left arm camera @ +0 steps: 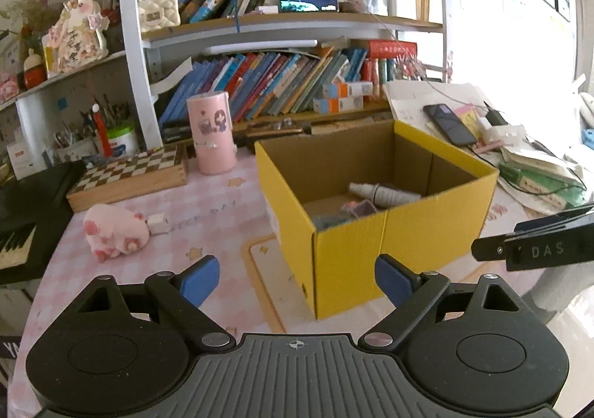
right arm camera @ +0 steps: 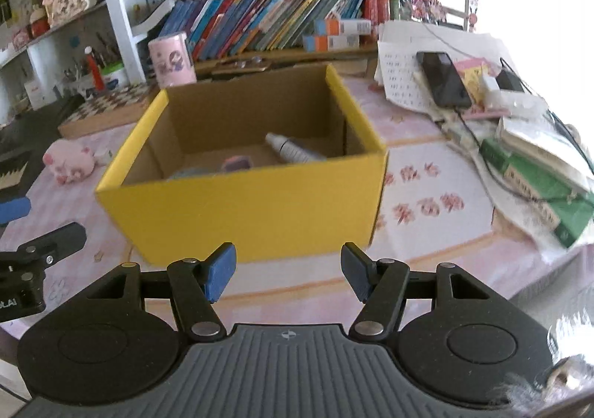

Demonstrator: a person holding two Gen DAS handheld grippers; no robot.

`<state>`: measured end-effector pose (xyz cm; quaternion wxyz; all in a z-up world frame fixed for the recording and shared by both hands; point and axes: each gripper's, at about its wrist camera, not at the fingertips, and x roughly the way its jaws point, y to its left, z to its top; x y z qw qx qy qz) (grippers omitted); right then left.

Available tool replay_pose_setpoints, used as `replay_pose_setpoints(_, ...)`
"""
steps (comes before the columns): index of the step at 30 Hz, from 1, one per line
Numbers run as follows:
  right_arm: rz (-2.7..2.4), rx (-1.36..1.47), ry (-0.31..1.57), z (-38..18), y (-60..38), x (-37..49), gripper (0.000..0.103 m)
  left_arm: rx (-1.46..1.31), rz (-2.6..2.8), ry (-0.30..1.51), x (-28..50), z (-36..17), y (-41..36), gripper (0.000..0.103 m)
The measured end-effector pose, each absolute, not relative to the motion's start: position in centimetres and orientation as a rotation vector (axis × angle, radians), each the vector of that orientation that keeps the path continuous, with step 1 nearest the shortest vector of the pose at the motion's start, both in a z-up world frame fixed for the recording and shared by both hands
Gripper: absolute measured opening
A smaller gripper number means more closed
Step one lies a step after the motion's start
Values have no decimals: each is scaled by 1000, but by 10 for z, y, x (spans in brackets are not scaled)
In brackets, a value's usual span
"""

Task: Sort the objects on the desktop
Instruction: 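Withdraw both open tools up out of the yellow box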

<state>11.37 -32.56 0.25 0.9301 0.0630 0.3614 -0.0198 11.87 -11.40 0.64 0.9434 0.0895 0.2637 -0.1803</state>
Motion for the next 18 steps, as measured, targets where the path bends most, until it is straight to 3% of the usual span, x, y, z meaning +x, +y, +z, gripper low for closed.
replay_pose_setpoints(18,-25,117,820,-17,-231,61,65,205,-407,618,76,-8,-47,93)
